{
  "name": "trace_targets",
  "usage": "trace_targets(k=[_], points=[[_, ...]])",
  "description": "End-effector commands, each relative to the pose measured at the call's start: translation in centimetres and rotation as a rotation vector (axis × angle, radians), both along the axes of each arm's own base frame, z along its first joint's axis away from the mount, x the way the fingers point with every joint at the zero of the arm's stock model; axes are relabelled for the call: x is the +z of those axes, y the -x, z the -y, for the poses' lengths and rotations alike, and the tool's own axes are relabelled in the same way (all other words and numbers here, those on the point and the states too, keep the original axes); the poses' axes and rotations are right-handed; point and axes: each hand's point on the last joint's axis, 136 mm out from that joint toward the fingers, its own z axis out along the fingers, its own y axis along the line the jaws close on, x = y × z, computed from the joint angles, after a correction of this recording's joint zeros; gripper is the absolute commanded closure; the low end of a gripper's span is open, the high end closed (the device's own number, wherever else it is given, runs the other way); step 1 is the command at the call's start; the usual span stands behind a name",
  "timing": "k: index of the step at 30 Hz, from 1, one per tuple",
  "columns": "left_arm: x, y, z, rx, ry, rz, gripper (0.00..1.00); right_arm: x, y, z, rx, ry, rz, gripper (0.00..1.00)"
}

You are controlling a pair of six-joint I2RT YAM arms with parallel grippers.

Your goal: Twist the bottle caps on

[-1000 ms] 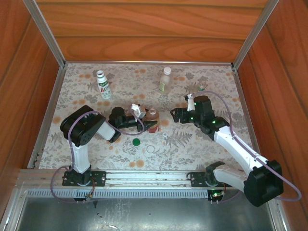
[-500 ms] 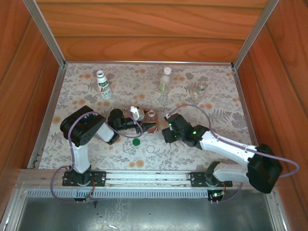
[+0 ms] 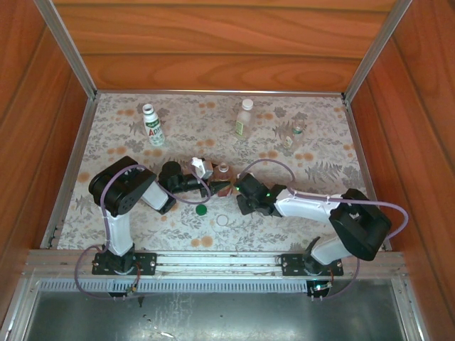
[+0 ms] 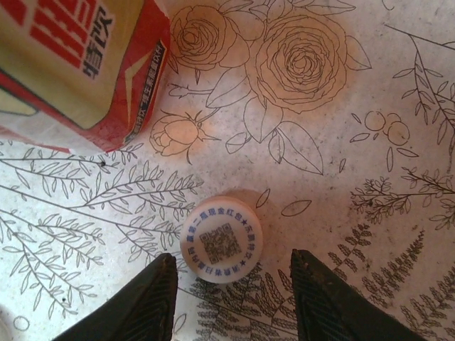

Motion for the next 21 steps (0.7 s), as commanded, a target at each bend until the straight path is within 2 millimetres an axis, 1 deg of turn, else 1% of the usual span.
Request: trace_targets(k=[1, 3, 5, 9, 11, 14, 17, 21], points=[[-1.29, -0.07, -0.69, 0.021, -0.036, -0.028, 0.4, 0.42, -1.01, -0.53, -0.039, -0.023, 0.035, 0.54], [-1.35, 0.0, -0.7, 0.02, -0.037, -0.03, 0.4, 0.16, -1.02, -0.65, -0.038, -0.024, 0.026, 0.55], [-1.41, 0.02, -0.7, 0.019, -0.038, -0.032, 0.4, 0.01, -1.04, -0.82, -0.037, -0.025, 0.02, 0.6], [-1.38, 0.06, -0.71, 0.018, -0.038, -0.031, 0.4, -0.26, -1.07, -1.01, -0.034, -0.022, 0.01, 0.6], [-1.35, 0.01, -0.72, 0.019, -0.037, -0.03, 0.4, -0.35, -1.04, -1.02, -0.032, -0.022, 0.006, 0.63], [-1.35, 0.07, -0.69, 0.016, -0.037, -0.031, 0.4, -0.14, -1.18, -1.04, -0.035, -0.025, 0.012, 0.63], [-1.3, 0.07, -0.64, 0.013, -0.035, -0.032, 0.4, 0.12, -1.23, -1.05, -0.036, -0.032, 0.02, 0.59], [-1.29, 0.08, -0.58, 0.007, -0.033, -0.035, 0.4, 0.15, -1.24, -1.03, -0.037, -0.034, 0.022, 0.58]])
